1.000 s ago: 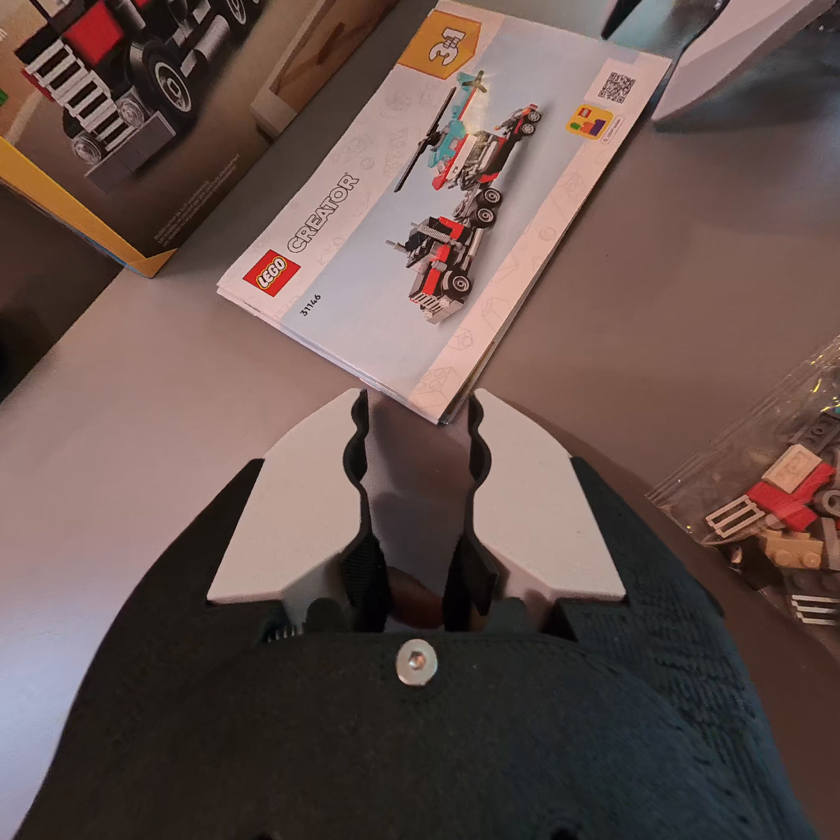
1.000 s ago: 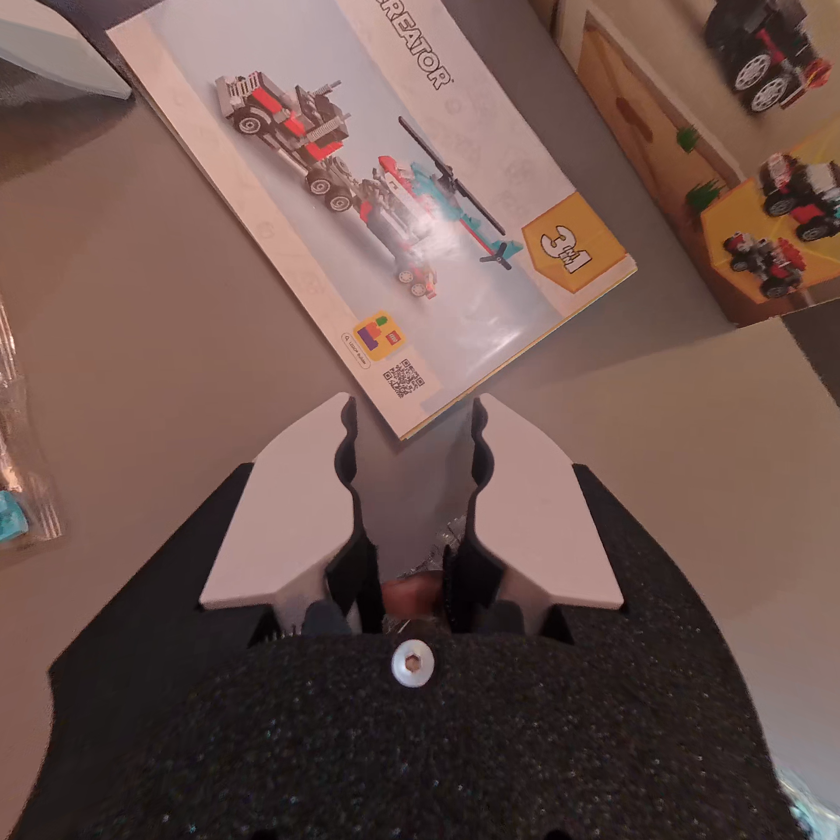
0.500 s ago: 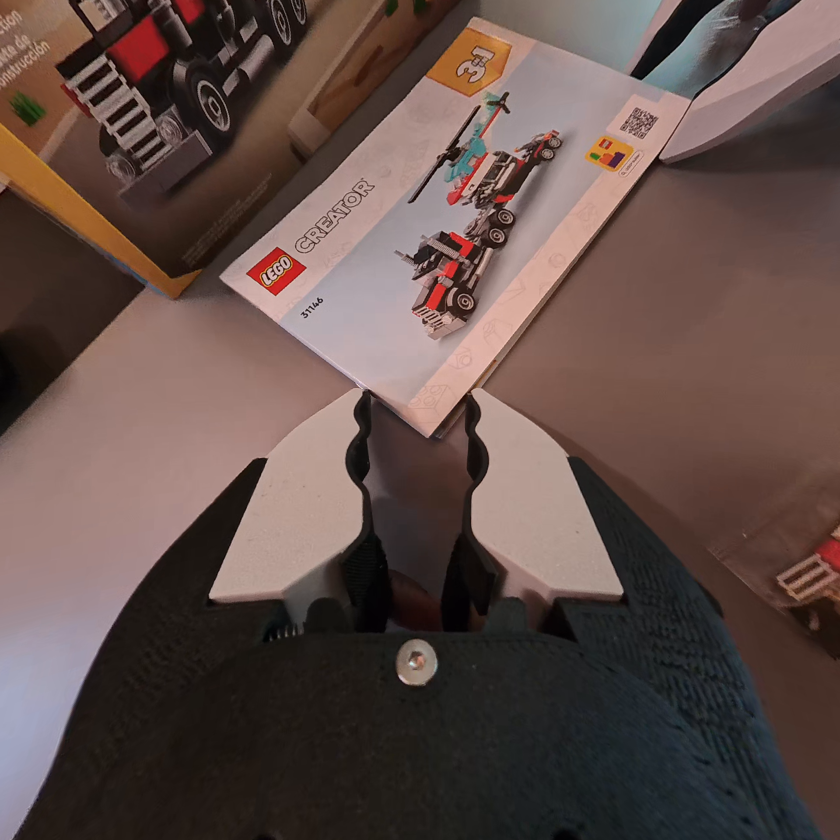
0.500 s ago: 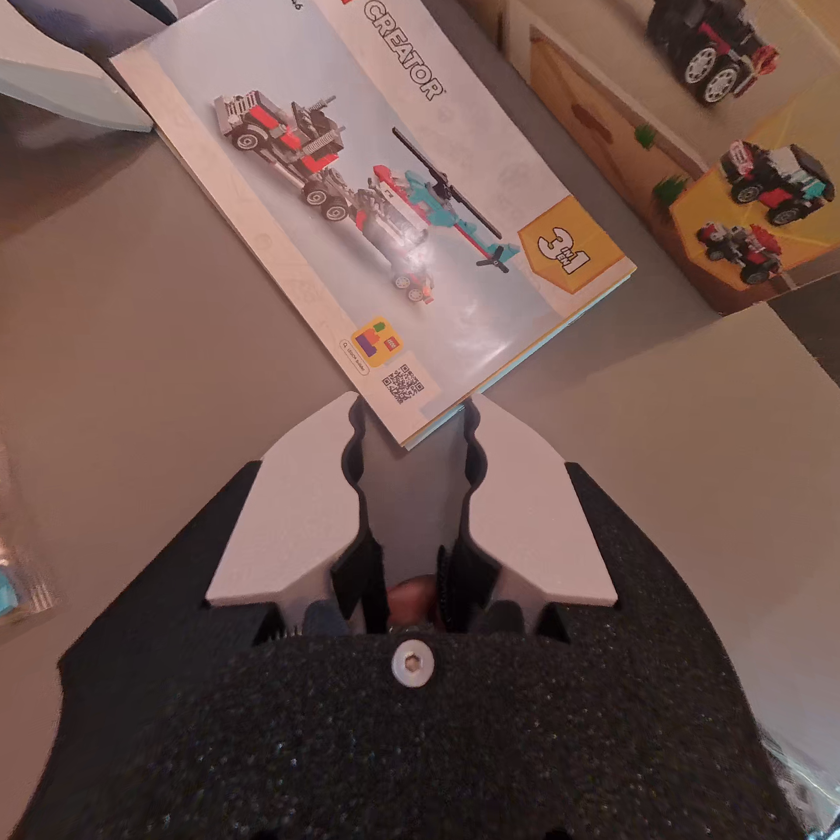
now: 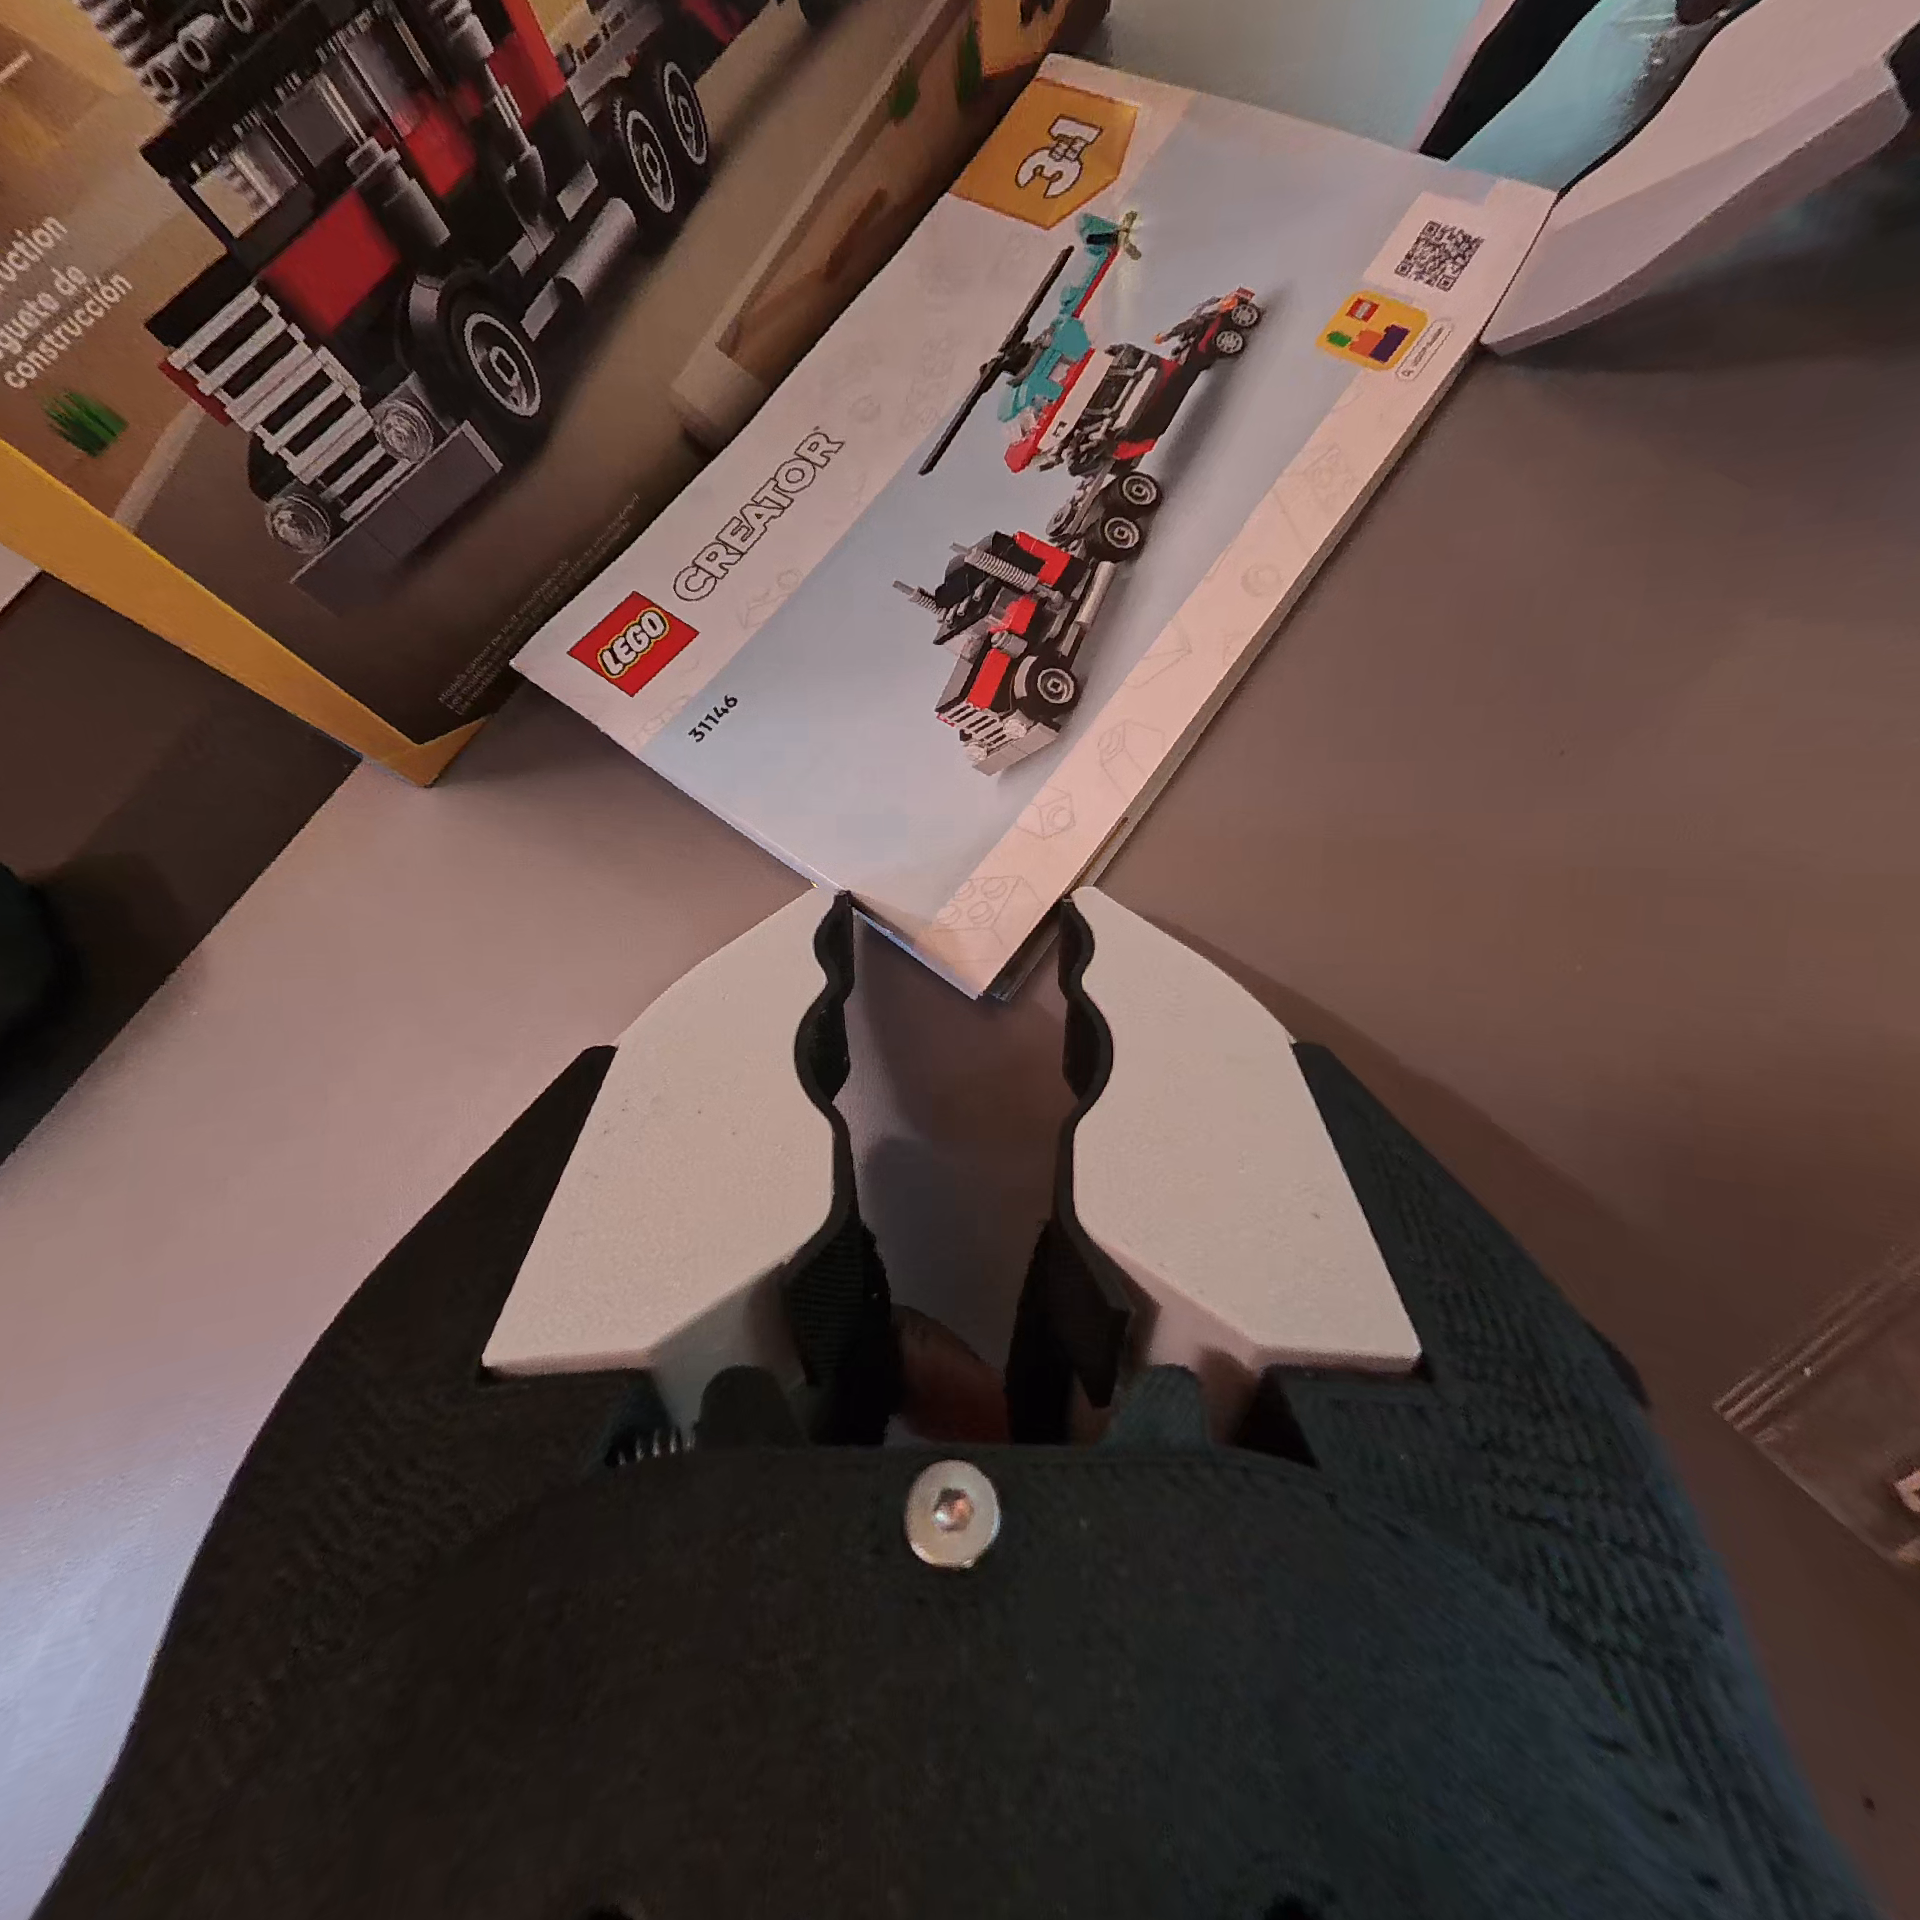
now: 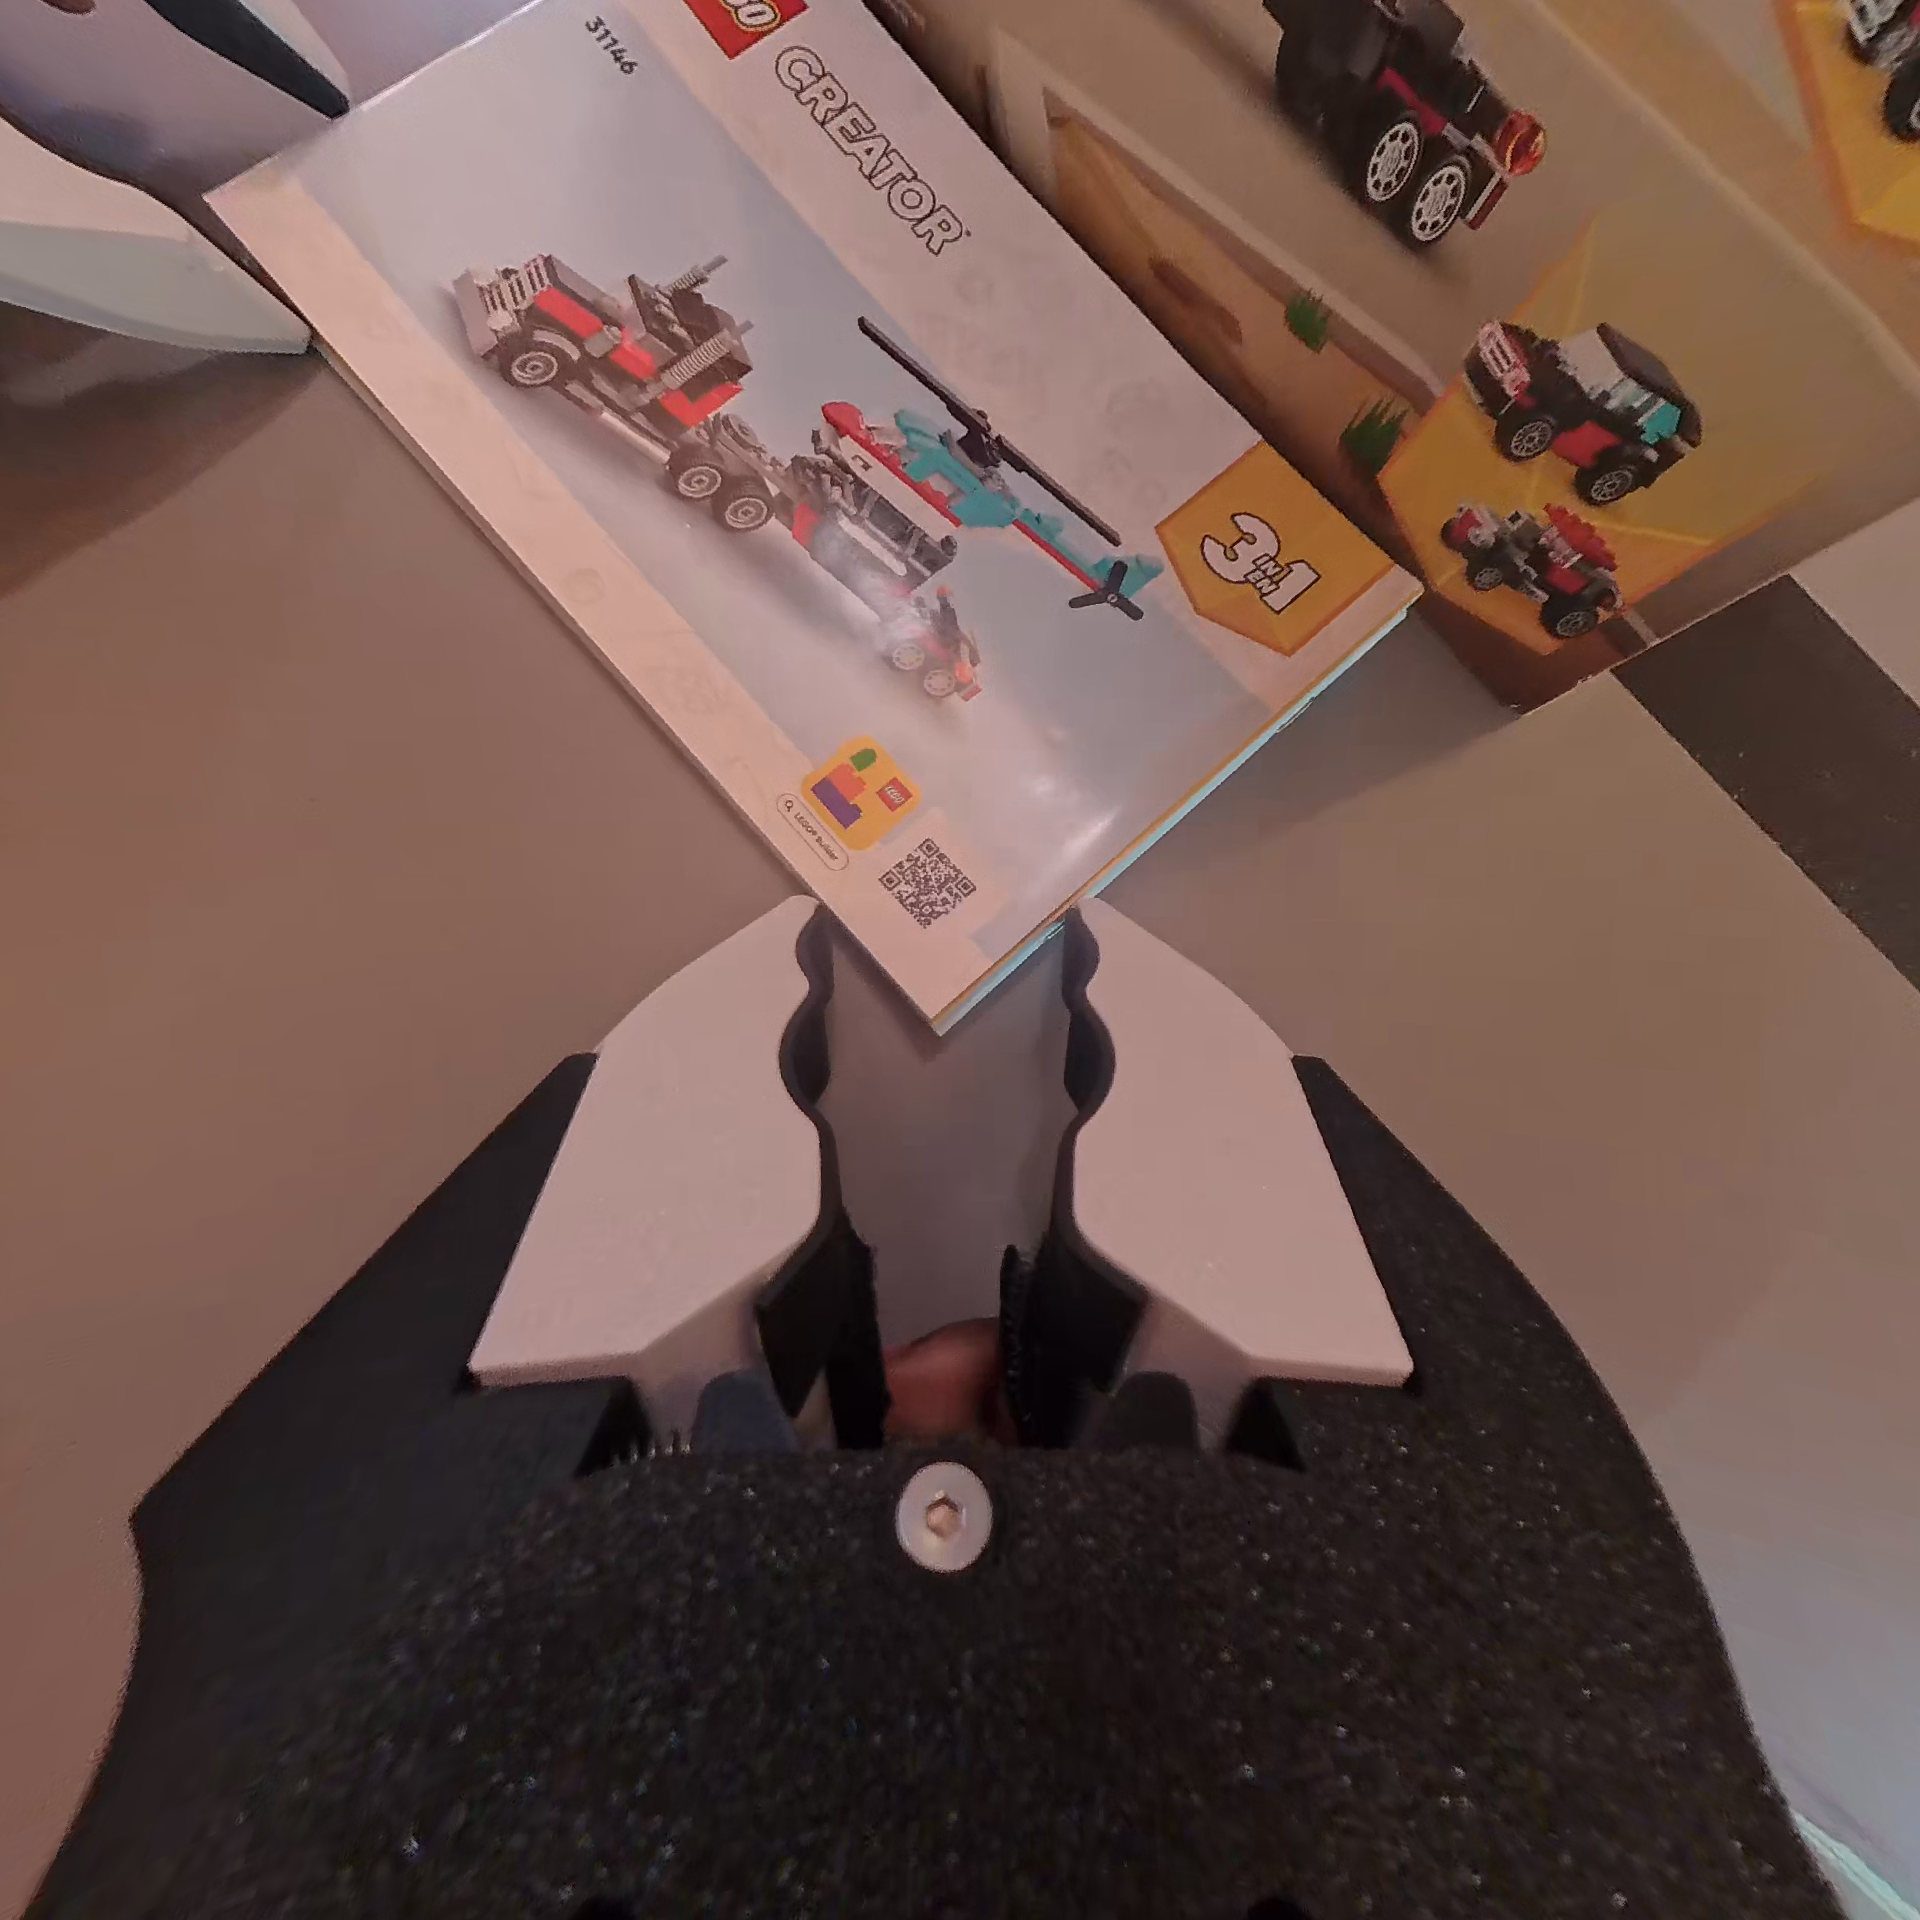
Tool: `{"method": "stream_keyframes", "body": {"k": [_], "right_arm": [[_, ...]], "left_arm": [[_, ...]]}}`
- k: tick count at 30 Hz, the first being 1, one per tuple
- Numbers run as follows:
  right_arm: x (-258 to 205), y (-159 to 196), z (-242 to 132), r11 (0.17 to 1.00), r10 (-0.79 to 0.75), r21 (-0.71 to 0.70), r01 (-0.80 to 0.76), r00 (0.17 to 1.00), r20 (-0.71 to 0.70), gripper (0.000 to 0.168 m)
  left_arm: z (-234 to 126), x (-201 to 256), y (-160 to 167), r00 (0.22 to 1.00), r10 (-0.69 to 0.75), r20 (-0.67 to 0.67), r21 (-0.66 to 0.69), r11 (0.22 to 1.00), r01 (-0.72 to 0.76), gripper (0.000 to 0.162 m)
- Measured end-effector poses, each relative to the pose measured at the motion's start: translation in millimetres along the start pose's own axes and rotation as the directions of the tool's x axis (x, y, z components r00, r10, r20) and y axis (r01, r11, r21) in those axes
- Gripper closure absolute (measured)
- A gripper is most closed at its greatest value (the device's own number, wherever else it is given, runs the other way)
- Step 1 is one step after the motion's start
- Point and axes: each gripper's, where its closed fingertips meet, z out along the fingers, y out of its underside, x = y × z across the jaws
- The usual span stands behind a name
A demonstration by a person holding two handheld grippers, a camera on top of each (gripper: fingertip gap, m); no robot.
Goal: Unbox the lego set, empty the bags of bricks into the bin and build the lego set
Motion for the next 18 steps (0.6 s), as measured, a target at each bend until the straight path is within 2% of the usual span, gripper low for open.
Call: {"method": "stream_keyframes", "body": {"k": [18], "right_arm": [[1.1,-1.6,0.4,1.0,-0.007,0.022,0.008,1.0,-0.024,0.126]], "left_arm": [[0.9,-0.7,0.0,1.0,-0.017,-0.007,0.003,1.0,0.017,0.125]]}}
